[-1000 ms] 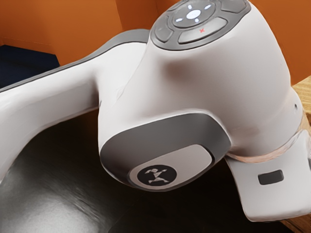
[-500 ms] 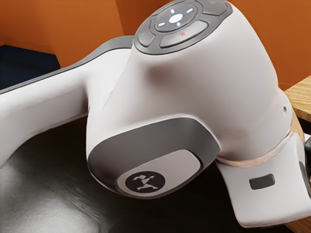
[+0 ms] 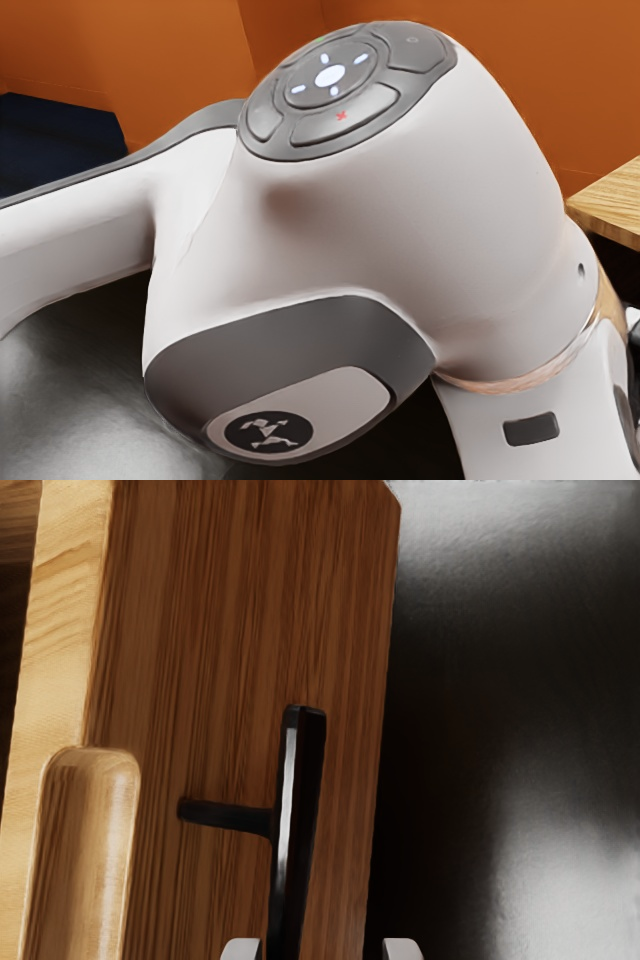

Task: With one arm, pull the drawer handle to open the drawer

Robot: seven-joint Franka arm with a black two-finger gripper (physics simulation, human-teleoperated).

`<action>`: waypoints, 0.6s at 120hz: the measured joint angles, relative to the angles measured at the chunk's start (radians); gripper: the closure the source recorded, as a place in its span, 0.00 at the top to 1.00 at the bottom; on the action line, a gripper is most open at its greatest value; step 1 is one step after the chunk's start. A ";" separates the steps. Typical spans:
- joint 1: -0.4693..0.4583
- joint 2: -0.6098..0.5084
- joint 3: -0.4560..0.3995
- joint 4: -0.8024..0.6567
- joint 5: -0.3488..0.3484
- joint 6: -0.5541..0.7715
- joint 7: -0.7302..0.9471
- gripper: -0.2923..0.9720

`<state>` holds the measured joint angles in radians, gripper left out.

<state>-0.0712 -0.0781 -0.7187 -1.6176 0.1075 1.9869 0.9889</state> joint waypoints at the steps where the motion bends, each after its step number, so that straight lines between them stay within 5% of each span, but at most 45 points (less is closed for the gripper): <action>1: -0.001 -0.002 0.000 -0.002 -0.001 0.001 0.000 0.28; 72: -0.006 -0.136 0.041 -0.119 -0.050 0.012 0.001 0.28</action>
<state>-0.0771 -0.2141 -0.6781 -1.7369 0.0574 1.9989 0.9904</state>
